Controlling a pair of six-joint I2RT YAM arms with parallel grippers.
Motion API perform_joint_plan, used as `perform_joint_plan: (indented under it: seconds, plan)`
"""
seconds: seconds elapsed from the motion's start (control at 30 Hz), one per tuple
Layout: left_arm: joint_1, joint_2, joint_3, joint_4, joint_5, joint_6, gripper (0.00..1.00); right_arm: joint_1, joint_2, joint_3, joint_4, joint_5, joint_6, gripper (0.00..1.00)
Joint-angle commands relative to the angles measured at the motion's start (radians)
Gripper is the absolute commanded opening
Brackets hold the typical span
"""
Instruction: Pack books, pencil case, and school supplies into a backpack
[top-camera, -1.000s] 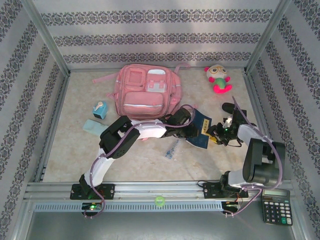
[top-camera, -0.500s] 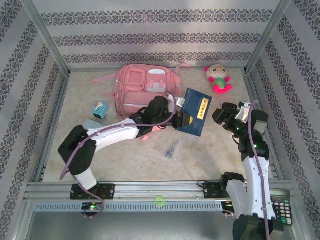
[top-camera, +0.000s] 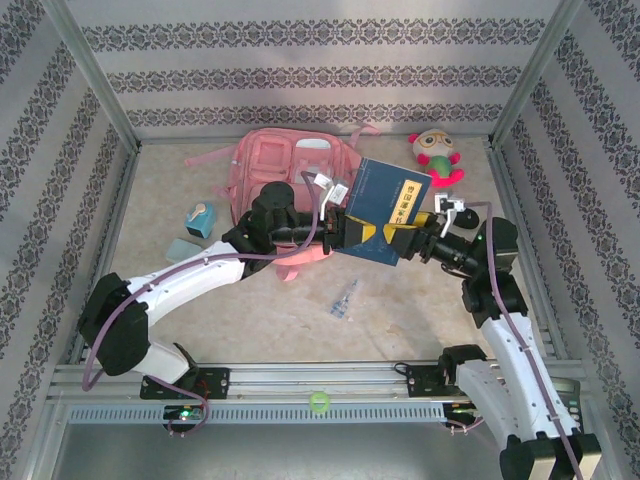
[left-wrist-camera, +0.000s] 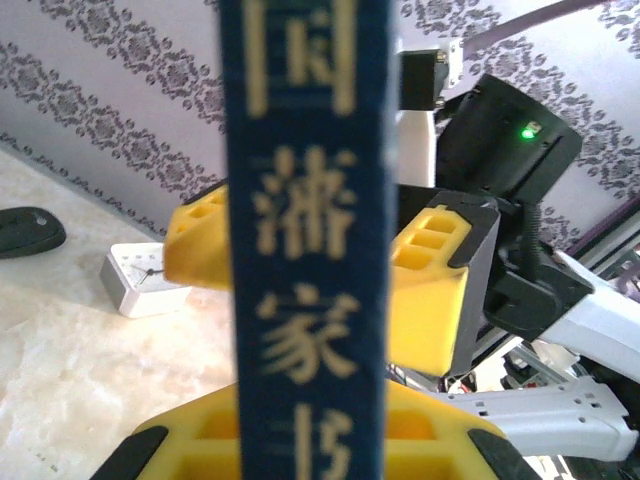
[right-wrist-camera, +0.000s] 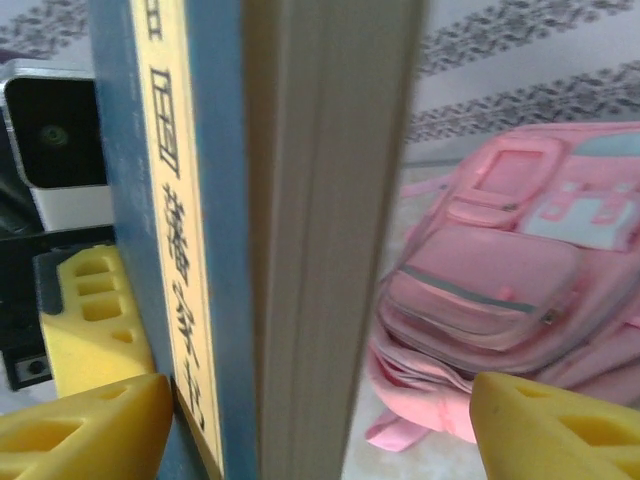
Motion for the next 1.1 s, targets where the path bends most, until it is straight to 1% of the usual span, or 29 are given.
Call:
perform_joint_plan:
  seconds: [0.0, 0.03, 0.07, 0.1, 0.13, 0.17, 0.2, 0.23, 0.27, 0.3, 0.37, 0.43, 0.47, 0.5, 0.57, 0.6, 0.67, 0.7, 0.8, 0.83, 0.9, 1.0, 1.07]
  plan:
    - [0.014, -0.027, -0.015, 0.099, 0.047, 0.027, 0.00, 0.038, 0.024, 0.000, 0.192, -0.121, 0.053, 0.75]
    - [0.015, -0.029, -0.017, 0.078, 0.030, 0.042, 0.02, 0.047, 0.020, -0.002, 0.210, -0.137, 0.051, 0.68]
    - [0.019, -0.035, -0.028, 0.068, 0.012, 0.050, 0.04, 0.052, 0.011, -0.007, 0.220, -0.142, 0.044, 0.57]
    - [0.026, -0.038, -0.040, 0.072, -0.002, 0.049, 0.06, 0.051, 0.000, -0.012, 0.221, -0.138, 0.036, 0.45]
    - [0.037, -0.038, -0.053, 0.075, -0.016, 0.043, 0.11, 0.052, -0.014, -0.020, 0.218, -0.127, 0.026, 0.27]
    - [0.051, -0.039, -0.064, 0.078, -0.018, 0.038, 0.20, 0.052, -0.027, -0.029, 0.218, -0.115, 0.014, 0.10]
    - [0.063, -0.043, -0.073, 0.076, -0.018, 0.038, 0.28, 0.052, -0.036, -0.034, 0.213, -0.106, 0.002, 0.04]
    - [0.078, -0.052, -0.085, 0.069, -0.015, 0.054, 0.40, 0.052, -0.049, -0.041, 0.201, -0.098, -0.022, 0.00]
    - [0.088, -0.067, -0.096, 0.057, -0.016, 0.088, 0.51, 0.054, -0.064, -0.046, 0.185, -0.098, -0.057, 0.00]
    - [0.098, -0.082, -0.106, 0.037, -0.014, 0.129, 0.56, 0.055, -0.075, -0.049, 0.162, -0.092, -0.086, 0.00]
    - [0.124, -0.133, -0.115, -0.059, -0.030, 0.235, 0.63, 0.057, -0.099, -0.046, 0.086, -0.049, -0.150, 0.00]
    - [0.153, -0.185, -0.101, -0.217, -0.077, 0.355, 0.67, 0.056, -0.102, -0.022, -0.046, 0.037, -0.194, 0.00]
    - [0.164, -0.211, -0.084, -0.322, -0.106, 0.435, 0.68, 0.057, -0.094, -0.007, -0.110, 0.074, -0.209, 0.00]
    - [0.171, -0.239, -0.075, -0.423, -0.144, 0.543, 0.70, 0.059, -0.080, 0.005, -0.160, 0.097, -0.211, 0.00]
    - [0.180, -0.284, -0.081, -0.553, -0.229, 0.724, 0.75, 0.069, -0.054, 0.016, -0.210, 0.106, -0.209, 0.00]
    - [0.187, -0.308, -0.094, -0.595, -0.252, 0.806, 0.77, 0.084, -0.044, 0.018, -0.222, 0.100, -0.217, 0.00]
    - [0.200, -0.343, -0.122, -0.628, -0.228, 0.924, 0.81, 0.146, -0.039, 0.020, -0.250, 0.115, -0.272, 0.00]
    - [0.202, -0.362, -0.139, -0.633, -0.187, 0.982, 0.82, 0.190, -0.041, 0.022, -0.271, 0.144, -0.324, 0.00]
    - [0.205, -0.399, -0.166, -0.630, -0.089, 1.066, 0.83, 0.327, -0.032, 0.038, -0.355, 0.227, -0.532, 0.00]
    - [0.204, -0.403, -0.161, -0.642, -0.079, 1.074, 0.83, 0.367, -0.023, 0.048, -0.388, 0.255, -0.600, 0.00]
    - [0.205, -0.400, -0.120, -0.737, -0.070, 1.123, 0.86, 0.455, 0.014, 0.082, -0.476, 0.353, -0.735, 0.00]
    - [0.205, -0.388, -0.058, -0.907, -0.074, 1.220, 0.87, 0.560, 0.092, 0.144, -0.583, 0.514, -0.874, 0.00]
    - [0.205, -0.385, -0.031, -0.988, -0.076, 1.266, 0.87, 0.615, 0.149, 0.186, -0.636, 0.601, -0.942, 0.00]
